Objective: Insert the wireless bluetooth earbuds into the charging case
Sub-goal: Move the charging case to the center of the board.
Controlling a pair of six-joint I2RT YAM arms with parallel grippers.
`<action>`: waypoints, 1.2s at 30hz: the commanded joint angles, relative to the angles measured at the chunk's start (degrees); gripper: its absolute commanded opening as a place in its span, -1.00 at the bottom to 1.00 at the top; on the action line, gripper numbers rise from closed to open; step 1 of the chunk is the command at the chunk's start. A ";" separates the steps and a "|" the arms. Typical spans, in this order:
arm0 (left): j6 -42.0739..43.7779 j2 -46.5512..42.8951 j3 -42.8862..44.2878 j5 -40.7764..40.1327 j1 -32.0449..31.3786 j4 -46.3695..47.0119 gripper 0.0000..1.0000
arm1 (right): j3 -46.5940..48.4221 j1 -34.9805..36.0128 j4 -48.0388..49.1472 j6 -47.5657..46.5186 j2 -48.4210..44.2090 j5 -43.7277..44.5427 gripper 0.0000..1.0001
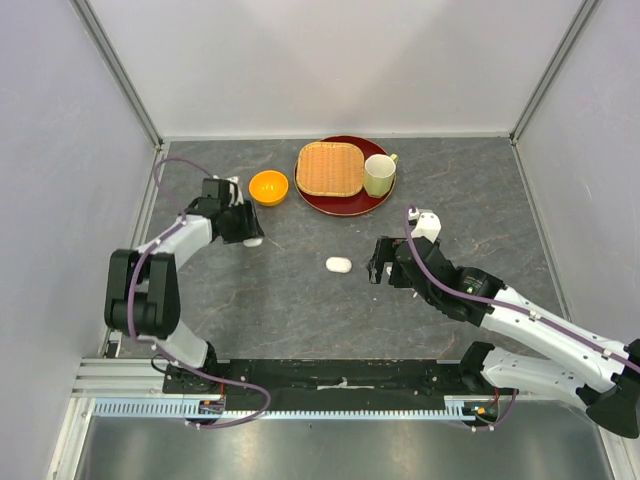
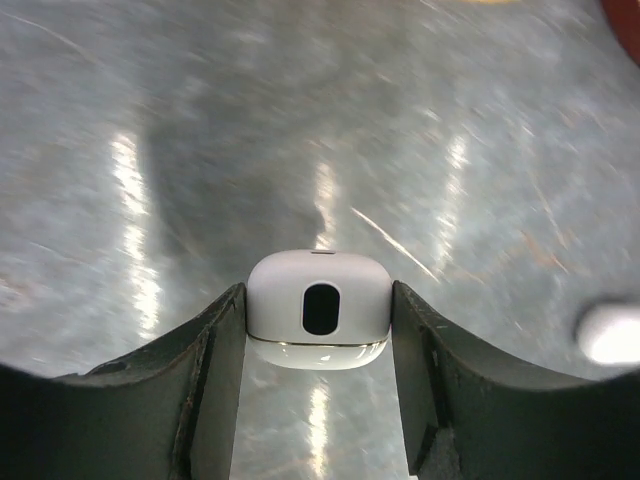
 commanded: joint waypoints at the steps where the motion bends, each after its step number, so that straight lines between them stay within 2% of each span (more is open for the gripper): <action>1: -1.95 -9.65 -4.88 2.94 -8.54 2.99 -0.11 | -0.07 -0.29 1.91 2.03 -1.61 0.17 0.96; 7: -0.54 -17.90 -11.48 -1.10 -20.77 3.60 -0.04 | -0.34 -0.46 2.27 4.14 -2.14 0.52 0.96; 12: 0.00 -24.42 -18.42 -2.59 -25.80 4.04 0.00 | -1.30 -0.46 2.18 6.86 -4.50 2.97 0.96; 16: -1.76 -26.97 -20.36 -5.31 -34.57 3.87 0.04 | -2.27 -0.55 2.18 8.80 -5.92 4.64 0.96; 20: -2.47 -24.52 -21.42 -8.30 -39.95 5.01 0.07 | -2.53 -0.46 2.18 10.12 -6.44 5.44 0.96; 25: -0.10 -18.11 -18.35 -8.05 -45.39 5.19 0.08 | -2.97 -0.55 2.00 11.34 -6.97 5.97 0.96; 33: 1.05 -11.16 -14.30 -9.62 -49.80 5.01 0.16 | -4.12 -0.55 1.74 12.14 -9.34 7.64 0.96; 35: 1.14 -10.11 -13.07 -11.02 -50.24 4.66 0.27 | -4.20 -0.55 1.65 12.14 -9.43 7.73 0.96; 36: 0.88 -9.84 -12.72 -11.56 -50.33 3.88 0.49 | -4.29 -0.55 1.65 12.14 -9.35 7.73 0.96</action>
